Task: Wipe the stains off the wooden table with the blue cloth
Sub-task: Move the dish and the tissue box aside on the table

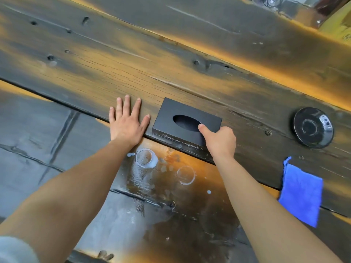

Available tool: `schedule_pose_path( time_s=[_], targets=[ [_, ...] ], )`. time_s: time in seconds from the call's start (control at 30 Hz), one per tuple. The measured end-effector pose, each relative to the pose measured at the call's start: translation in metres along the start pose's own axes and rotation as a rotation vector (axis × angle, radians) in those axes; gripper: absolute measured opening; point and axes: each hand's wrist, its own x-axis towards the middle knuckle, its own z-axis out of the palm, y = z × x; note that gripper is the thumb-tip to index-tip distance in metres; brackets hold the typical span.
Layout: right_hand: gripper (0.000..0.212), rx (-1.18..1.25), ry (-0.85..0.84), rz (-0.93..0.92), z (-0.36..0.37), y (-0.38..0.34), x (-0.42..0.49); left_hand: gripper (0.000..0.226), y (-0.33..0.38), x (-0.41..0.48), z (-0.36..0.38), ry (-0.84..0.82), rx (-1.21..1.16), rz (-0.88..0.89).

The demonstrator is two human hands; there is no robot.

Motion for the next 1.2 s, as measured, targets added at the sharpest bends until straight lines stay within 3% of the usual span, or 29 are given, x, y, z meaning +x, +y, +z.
schedule_pose_path(
  time_s=[0.27, 0.5, 0.77, 1.13, 1.2],
  targets=[
    [0.045, -0.042, 0.001, -0.019, -0.014, 0.005, 0.011, 0.075, 0.002, -0.001, 0.001, 0.018, 0.006, -0.015],
    [0.043, 0.024, 0.081, -0.018, -0.085, 0.021, 0.063, 0.076, 0.002, 0.000, 0.002, 0.026, 0.013, -0.027],
    [0.064, 0.086, 0.187, 0.063, -0.149, 0.023, 0.127, 0.076, 0.003, 0.000, 0.005, 0.058, 0.007, -0.032],
    [0.043, 0.082, 0.146, 0.022, -0.151, 0.039, 0.184, 0.075, 0.003, 0.002, 0.007, 0.079, -0.005, -0.034],
    [0.049, 0.039, 0.160, -0.019, -0.149, 0.046, 0.184, 0.075, 0.004, 0.002, 0.007, 0.080, -0.008, -0.038]
  ],
)
